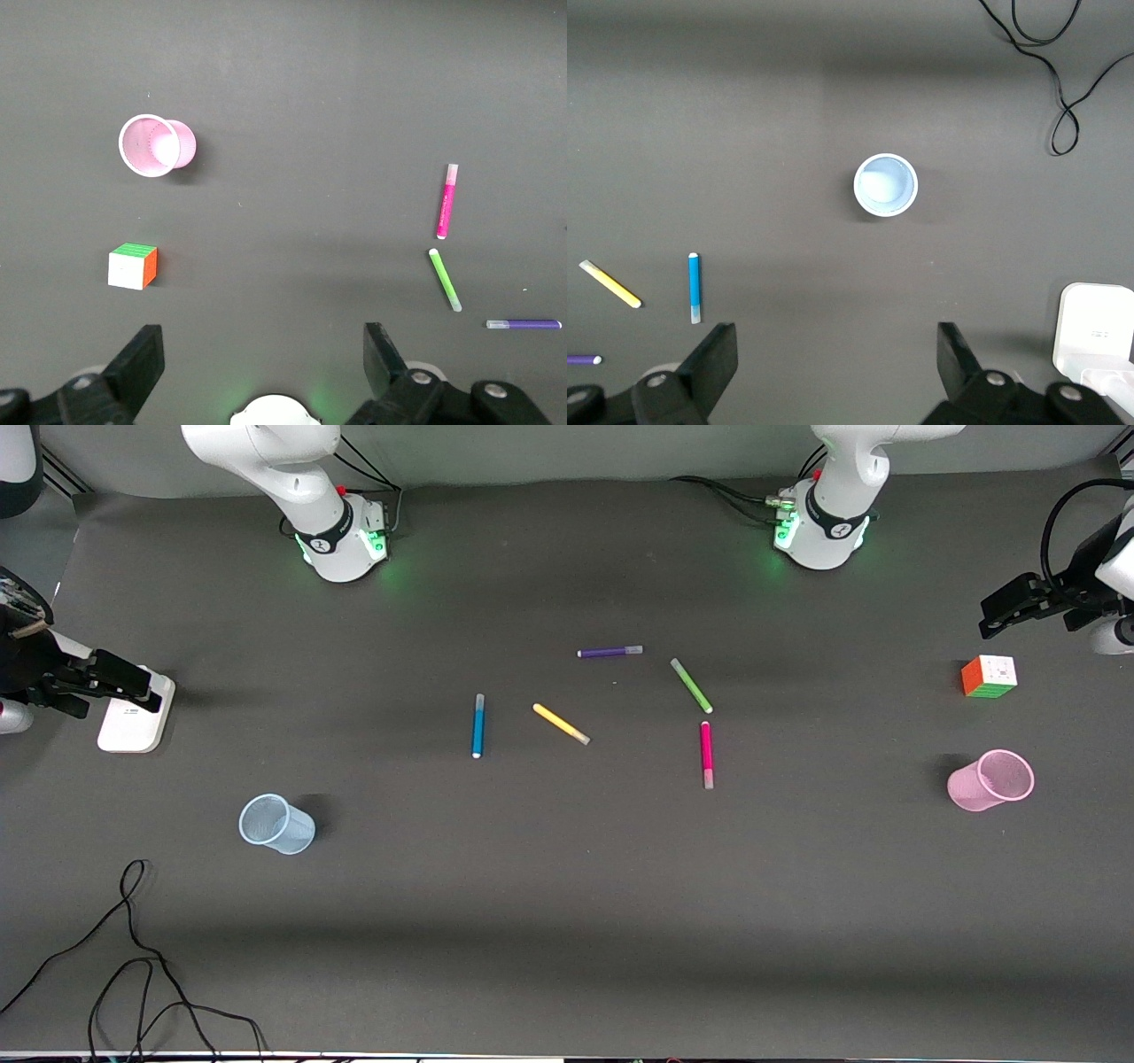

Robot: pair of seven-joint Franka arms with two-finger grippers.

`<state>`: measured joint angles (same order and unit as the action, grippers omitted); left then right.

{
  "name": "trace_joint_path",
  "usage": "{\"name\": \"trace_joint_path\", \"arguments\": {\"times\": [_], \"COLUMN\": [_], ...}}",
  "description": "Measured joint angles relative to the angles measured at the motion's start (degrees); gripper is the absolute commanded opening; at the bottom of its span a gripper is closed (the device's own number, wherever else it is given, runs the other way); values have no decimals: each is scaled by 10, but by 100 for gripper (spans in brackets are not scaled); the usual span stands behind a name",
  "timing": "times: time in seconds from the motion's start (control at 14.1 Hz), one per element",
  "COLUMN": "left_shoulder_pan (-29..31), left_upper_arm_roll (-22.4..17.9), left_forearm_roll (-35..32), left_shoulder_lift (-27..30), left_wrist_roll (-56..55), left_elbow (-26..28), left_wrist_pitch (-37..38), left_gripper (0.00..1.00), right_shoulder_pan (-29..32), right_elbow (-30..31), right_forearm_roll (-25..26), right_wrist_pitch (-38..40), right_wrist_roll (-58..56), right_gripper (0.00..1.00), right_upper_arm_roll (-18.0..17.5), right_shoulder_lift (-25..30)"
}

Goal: Place pink and blue markers in matching cups
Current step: 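Reach the right gripper to the blue marker while the left gripper reaches the pink marker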

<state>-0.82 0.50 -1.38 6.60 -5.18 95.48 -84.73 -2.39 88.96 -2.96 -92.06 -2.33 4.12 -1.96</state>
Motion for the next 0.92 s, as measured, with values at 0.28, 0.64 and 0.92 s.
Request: {"name": "trace_joint_path", "arguments": {"times": [0.28,0.64,0.92], "left_shoulder_pan": [1,2,2], "left_upper_arm_roll": [0,0,1], "left_forearm_roll": [0,0,1], "left_shoulder_lift": [0,0,-4], "left_wrist_roll": [0,0,0], "left_elbow": [0,-1,-2], "left_wrist_pitch": [19,22,30], "left_gripper": [100,100,100], "right_shoulder_pan": [-1,-9,-13], "right_elbow": [-4,-5,-9], "right_forearm_roll": [0,-9,-19], "right_wrist_pitch": [2,21,18], "right_wrist_roll": [0,7,82], "right_gripper": [100,100,100], "right_upper_arm_roll": [-1,-15,-85], "right_shoulder_lift": [-1,-52,-126]}}
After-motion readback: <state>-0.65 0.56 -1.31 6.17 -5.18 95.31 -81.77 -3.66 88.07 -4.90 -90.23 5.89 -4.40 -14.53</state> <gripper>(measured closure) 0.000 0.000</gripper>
